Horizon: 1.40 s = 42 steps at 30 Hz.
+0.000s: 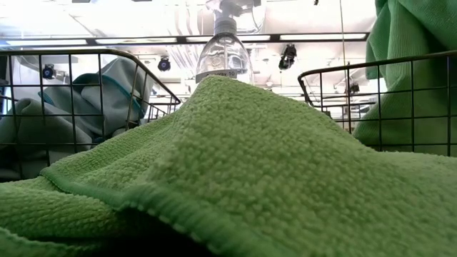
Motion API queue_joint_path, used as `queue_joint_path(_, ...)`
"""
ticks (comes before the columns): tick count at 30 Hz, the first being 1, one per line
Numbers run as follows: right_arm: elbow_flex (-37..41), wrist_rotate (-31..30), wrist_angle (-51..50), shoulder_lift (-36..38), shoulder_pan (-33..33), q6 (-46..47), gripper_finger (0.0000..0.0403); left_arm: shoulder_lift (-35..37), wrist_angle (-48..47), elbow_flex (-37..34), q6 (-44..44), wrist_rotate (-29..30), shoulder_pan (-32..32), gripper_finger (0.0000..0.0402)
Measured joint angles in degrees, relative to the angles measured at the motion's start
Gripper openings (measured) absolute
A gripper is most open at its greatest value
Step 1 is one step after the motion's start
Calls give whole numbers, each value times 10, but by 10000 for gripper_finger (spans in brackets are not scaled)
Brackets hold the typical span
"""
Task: Sort microfiber towel by color & place in baskets
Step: Put the green microfiber towel into the right wire basket, then put the blue microfiber towel into the left wire basket
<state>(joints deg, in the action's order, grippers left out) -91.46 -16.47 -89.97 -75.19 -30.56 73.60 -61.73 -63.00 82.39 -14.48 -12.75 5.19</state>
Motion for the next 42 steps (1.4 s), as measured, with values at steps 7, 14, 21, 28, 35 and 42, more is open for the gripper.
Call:
queue_joint_path(7, 0, 0, 0, -3, 1, 28, 41, 0, 0, 0, 0, 3, 0, 127)
queue_joint_path(14, 0, 0, 0, -3, 1, 8, 107, 0, 0, 0, 0, 3, 0, 127)
queue_joint_path(21, 1, 52, 6, -4, 1, 52, 140, 0, -8, 0, 5, 3, 0, 127)
queue_joint_path(28, 4, 149, 66, -34, 1, 74, 135, 0, -6, 0, 8, 3, 0, 127)
queue_joint_path(35, 4, 212, 189, -99, 1, 10, 126, 0, -4, 0, 1, 3, 0, 127)
queue_joint_path(42, 4, 380, 195, -193, 1, -1, 123, 0, -4, 0, 5, 3, 0, 127)
